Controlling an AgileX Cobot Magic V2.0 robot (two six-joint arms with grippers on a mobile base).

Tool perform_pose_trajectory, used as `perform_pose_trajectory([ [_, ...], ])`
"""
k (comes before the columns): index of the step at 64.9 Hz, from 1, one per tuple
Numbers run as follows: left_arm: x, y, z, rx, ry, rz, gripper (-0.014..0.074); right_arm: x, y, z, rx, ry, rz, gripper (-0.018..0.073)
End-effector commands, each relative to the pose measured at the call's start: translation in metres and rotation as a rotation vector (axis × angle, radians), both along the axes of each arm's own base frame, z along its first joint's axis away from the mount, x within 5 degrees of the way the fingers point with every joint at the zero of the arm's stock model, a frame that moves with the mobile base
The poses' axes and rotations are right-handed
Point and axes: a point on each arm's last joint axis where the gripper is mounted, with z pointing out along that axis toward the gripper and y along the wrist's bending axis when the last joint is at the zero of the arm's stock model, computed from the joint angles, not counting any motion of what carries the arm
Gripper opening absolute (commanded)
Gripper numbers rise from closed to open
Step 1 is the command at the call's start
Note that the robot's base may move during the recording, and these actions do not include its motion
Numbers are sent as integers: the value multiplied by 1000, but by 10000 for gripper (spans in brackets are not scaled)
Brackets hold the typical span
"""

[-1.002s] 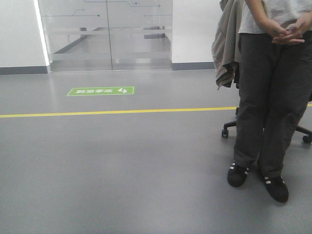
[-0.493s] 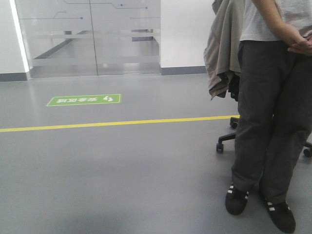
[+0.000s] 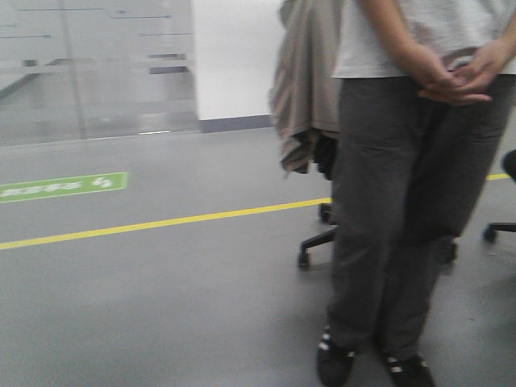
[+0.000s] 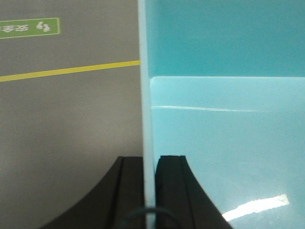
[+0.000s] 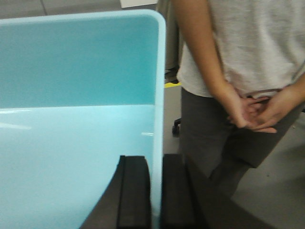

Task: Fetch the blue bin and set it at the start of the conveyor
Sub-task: 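Hold the bin while the base turns and drives to the red conveyor table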

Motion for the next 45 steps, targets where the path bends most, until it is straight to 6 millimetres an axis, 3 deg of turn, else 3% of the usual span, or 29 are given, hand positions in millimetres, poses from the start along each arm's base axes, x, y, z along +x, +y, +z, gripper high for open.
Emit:
perform_pose_trajectory([
  [1,-2,-3,7,-15,-45,-37,-111,-3,1,12,14,-78,30,-162],
  [45,-1,-2,8,10,-62,-24,-111,-3,1,12,14,-78,30,-162],
])
